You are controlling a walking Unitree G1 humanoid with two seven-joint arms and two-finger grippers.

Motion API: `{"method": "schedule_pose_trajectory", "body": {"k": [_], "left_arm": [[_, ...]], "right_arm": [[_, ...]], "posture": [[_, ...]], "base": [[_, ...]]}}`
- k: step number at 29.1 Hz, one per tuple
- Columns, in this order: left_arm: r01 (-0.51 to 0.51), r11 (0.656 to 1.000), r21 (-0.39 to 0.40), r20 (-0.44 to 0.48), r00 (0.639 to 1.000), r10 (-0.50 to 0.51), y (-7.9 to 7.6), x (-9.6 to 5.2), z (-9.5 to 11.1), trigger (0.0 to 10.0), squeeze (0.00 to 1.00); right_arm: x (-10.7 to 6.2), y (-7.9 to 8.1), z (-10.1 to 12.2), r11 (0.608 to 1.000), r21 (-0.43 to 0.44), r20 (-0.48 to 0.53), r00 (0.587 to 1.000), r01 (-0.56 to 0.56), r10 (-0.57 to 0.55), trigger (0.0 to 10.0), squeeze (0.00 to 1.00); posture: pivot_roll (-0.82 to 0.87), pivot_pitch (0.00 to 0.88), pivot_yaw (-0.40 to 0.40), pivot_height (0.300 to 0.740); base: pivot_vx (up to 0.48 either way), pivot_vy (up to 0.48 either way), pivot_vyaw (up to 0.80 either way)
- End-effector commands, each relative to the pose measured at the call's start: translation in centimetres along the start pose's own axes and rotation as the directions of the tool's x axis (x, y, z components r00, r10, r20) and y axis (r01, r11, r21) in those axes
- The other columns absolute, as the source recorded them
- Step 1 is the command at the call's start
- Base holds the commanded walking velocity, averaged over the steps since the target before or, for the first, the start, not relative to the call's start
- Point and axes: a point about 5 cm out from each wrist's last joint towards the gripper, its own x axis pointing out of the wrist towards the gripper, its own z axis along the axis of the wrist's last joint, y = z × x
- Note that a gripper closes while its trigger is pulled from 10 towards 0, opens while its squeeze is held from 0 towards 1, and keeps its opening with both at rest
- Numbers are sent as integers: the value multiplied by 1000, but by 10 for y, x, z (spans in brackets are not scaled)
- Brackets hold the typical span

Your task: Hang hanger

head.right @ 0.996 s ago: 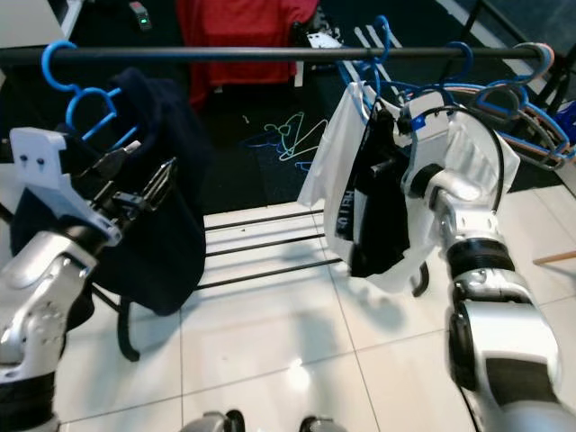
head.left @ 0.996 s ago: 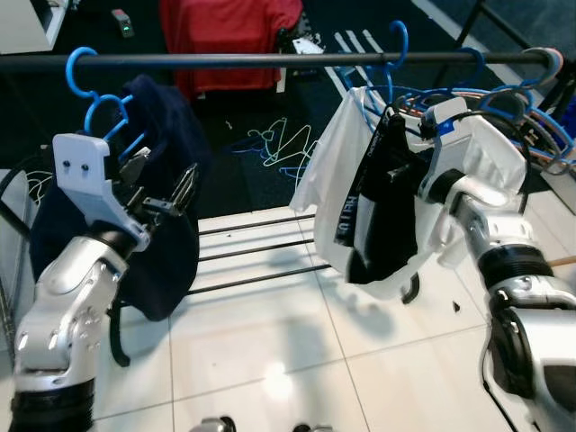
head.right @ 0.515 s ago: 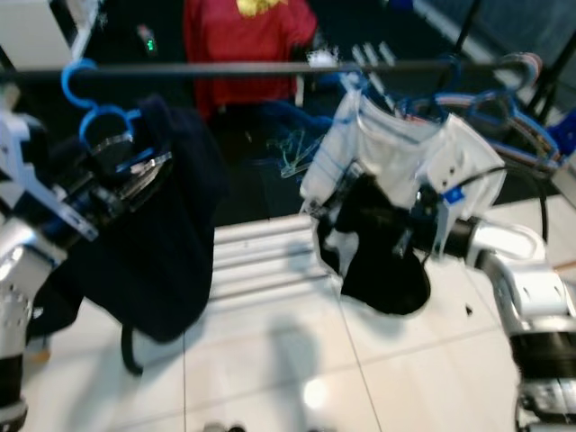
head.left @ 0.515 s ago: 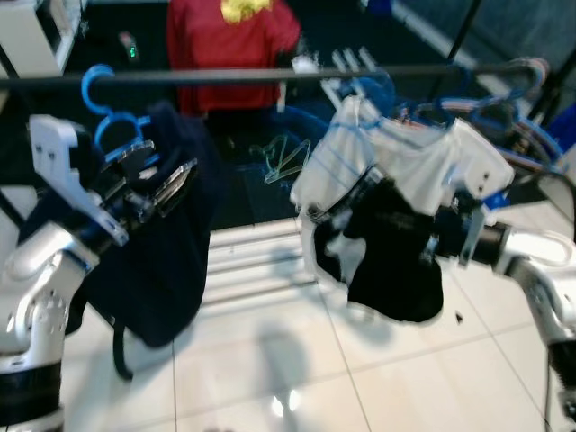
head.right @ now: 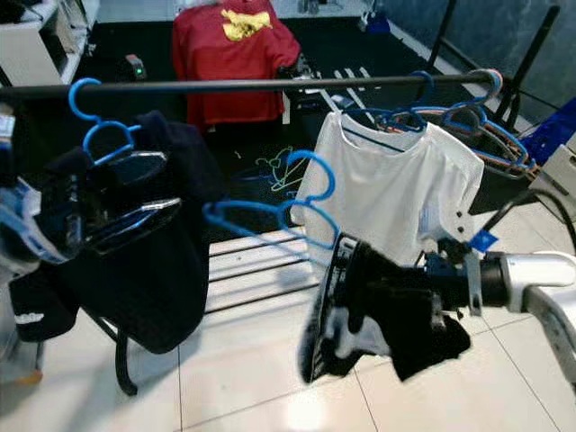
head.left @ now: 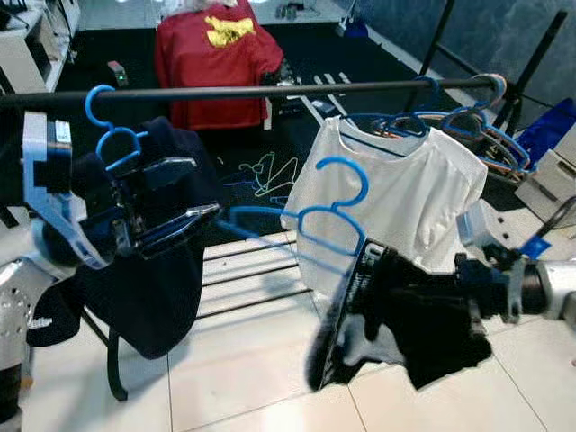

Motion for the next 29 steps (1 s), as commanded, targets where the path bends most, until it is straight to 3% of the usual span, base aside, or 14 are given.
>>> {"method": "schedule_pose_trajectory", "body": {"k": [1,4,8,11,16,19,23,26,29], "left_arm": [[92,996,-18,-39,995,-93,-2,4,-2,10000,0],[185,981,-60,-95,977,-190,-11,18,-17,10000,0],[221,972,-75,-133,964,-229,-17,26,-29,10000,0],[197,980,-35,-206,958,-200,-16,36,-45,10000,0],[138,990,-22,-186,973,-140,-11,44,-49,10000,0],[112,994,-12,-182,977,-112,-8,44,-48,10000,0],[75,997,14,-185,980,-71,1,32,-42,10000,0],[104,995,1,-199,975,-102,-1,25,-40,10000,0],[188,982,-28,-293,937,-188,-9,6,-40,10000,0]], "right_arm": [[-2,5,7,999,-9,-3,999,-39,39,0,0],[2,5,19,995,-37,22,996,-89,90,0,0],[6,5,25,991,-52,49,991,-120,123,0,0],[15,8,31,984,-60,79,982,-166,170,0,0],[30,18,23,973,-28,49,972,-230,231,0,0],[32,22,21,969,-14,42,968,-248,248,0,0],[32,23,16,968,7,14,968,-250,250,0,0],[29,19,16,974,8,10,974,-227,227,0,0],[21,8,15,988,14,6,988,-157,157,0,0]], "posture": [[-36,95,-28,740],[-36,91,-25,740],[-36,88,-24,740],[-35,89,-23,740],[-36,91,-26,740],[-38,94,-28,740],[-40,94,-33,740],[-40,94,-34,740],[-40,96,-36,740]], "base": [[0,0,0],[0,0,0],[0,0,0],[0,0,0],[0,0,0],[0,0,0],[0,0,0],[0,0,0],[0,0,0]]}}
